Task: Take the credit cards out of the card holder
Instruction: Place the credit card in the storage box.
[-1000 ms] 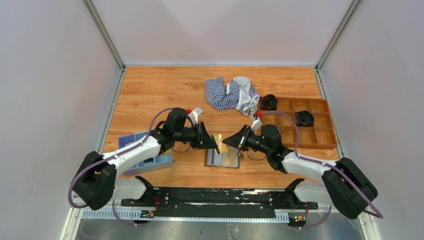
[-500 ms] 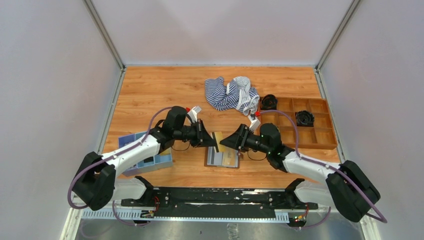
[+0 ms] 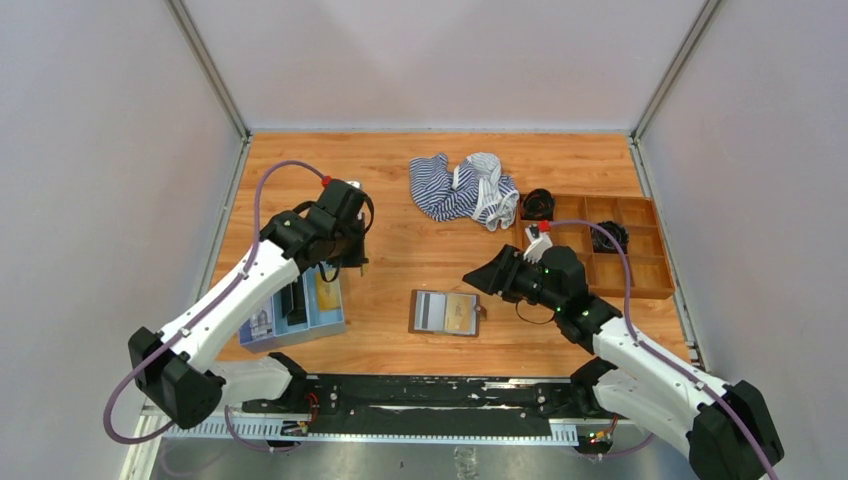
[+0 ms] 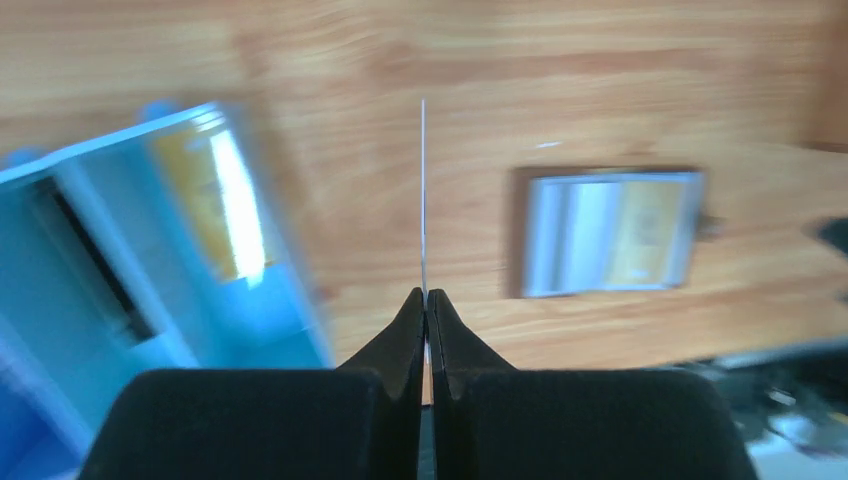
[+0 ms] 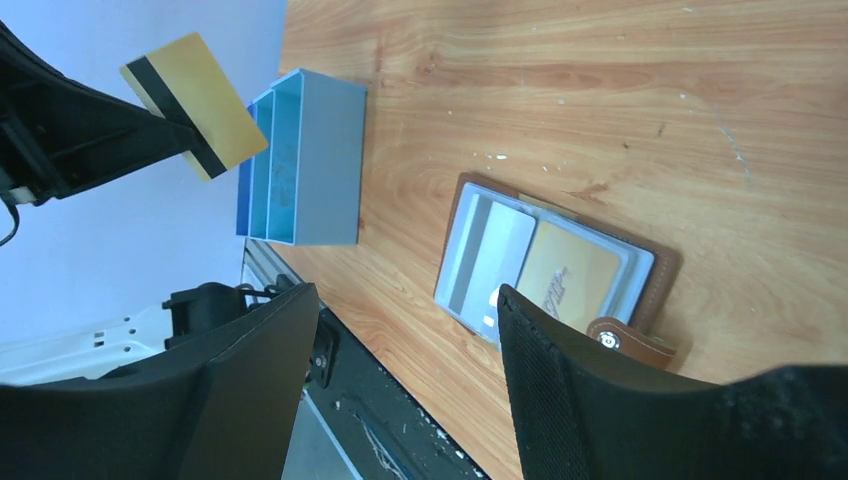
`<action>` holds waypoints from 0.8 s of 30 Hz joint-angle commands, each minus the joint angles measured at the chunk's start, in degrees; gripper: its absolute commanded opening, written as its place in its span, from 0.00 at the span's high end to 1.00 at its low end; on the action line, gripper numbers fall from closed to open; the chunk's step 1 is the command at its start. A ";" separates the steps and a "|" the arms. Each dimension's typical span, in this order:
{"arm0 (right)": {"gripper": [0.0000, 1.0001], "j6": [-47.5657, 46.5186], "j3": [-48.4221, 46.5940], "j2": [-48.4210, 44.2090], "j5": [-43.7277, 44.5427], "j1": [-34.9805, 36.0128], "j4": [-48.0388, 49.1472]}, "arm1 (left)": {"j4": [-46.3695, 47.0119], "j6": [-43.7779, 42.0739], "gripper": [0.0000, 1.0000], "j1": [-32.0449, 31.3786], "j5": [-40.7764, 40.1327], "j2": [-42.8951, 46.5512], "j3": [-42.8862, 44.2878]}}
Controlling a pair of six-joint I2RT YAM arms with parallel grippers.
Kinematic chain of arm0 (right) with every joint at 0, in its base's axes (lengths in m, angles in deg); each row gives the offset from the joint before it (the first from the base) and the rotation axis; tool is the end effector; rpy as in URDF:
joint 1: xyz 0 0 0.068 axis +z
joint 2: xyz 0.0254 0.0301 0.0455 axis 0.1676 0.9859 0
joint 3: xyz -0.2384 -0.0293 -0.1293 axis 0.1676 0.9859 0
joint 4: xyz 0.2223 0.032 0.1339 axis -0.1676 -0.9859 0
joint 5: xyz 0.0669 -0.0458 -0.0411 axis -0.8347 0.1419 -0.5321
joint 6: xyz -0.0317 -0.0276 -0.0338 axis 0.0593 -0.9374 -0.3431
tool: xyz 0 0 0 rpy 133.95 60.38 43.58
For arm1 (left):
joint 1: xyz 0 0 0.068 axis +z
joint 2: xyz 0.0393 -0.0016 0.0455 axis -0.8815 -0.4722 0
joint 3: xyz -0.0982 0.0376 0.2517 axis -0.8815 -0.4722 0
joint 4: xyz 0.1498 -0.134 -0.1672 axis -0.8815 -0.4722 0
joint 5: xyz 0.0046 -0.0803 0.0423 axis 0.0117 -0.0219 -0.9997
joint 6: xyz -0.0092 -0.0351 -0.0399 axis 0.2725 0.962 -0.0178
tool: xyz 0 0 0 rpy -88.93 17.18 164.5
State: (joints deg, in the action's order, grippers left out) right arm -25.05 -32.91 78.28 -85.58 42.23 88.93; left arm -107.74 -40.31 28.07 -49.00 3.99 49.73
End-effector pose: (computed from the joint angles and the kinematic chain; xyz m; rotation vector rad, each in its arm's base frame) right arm 0.1590 0.1157 0.2279 0.0873 2.0275 1.3130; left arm 0.1980 -0.1286 0.3254 -0.0318 2.5251 -0.3812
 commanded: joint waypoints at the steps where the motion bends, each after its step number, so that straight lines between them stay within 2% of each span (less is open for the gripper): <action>1: 0.30 -1.69 1.16 -0.56 0.79 -1.25 -3.81 | -16.20 -2.48 1.00 1.14 -20.32 -3.26 0.76; 4: 0.30 -1.82 1.19 -0.21 0.47 -1.46 -3.77 | -17.46 -0.84 1.00 1.23 -26.39 -5.06 -0.04; 8: 0.31 -2.24 1.00 0.47 -0.59 -1.65 -3.59 | -17.84 0.84 1.00 1.24 -30.52 -8.34 -1.21; 12: 0.31 -2.17 1.30 0.85 -0.95 -1.84 -3.37 | -18.24 2.39 1.00 1.29 -34.74 -15.35 -1.45; 24: 0.31 -2.10 1.55 0.51 -1.35 -2.15 -3.37 | -17.79 4.08 0.97 1.25 -35.55 -27.69 0.68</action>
State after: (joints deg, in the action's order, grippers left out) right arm -26.40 -32.48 79.42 -86.22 41.00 86.40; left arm -125.11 -38.62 29.12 -82.11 -20.89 49.16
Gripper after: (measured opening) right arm 0.690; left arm 0.015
